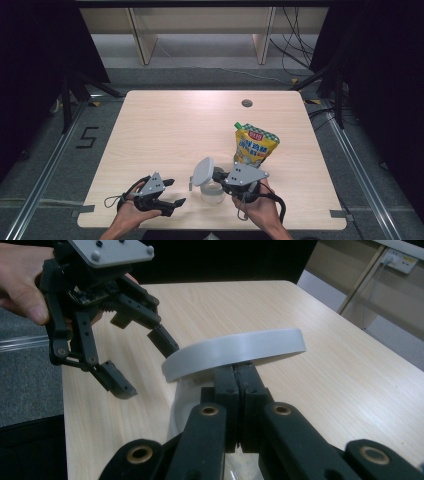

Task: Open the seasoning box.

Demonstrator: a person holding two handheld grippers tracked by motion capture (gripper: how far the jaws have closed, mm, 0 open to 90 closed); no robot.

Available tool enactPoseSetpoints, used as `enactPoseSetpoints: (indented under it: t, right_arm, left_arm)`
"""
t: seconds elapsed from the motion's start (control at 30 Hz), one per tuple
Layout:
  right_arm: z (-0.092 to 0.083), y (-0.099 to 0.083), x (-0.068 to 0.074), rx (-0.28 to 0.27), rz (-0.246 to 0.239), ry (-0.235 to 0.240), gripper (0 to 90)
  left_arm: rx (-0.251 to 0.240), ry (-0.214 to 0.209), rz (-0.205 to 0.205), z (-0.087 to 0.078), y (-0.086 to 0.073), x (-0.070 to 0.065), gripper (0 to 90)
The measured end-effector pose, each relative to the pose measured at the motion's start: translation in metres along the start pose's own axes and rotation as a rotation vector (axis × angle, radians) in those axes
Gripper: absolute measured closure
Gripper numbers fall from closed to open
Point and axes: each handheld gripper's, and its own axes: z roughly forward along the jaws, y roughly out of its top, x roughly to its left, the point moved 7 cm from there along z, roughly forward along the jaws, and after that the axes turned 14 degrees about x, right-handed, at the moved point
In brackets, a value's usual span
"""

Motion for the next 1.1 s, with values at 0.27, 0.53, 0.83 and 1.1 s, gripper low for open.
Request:
enactPoseSetpoints:
  t: [0.27,0.53,0.83,1.1]
  right_arm:
    - [0.010,0.017,0.007,-0.006,-0.029,0.017,90.0]
    - [0.019,0.023,0.015,-0.004,-0.037,0.038,89.3]
    - [-0.001,0.003,-0.007,-0.052,0.043,0.017,76.4]
    - [-0.016,-0.050,-0.031,-0.051,0.201,-0.007,61.3]
  left_arm:
    - [-0.009,0.010,-0.023,-0.001,-0.003,0.003,21.1]
    - [-0.001,0.020,-0.007,0.002,-0.002,0.002,21.1]
    - [-0.025,0.013,-0.060,0.000,-0.001,0.000,20.6]
    - [-0.061,0.001,-0.048,-0.003,0.003,-0.001,16.5]
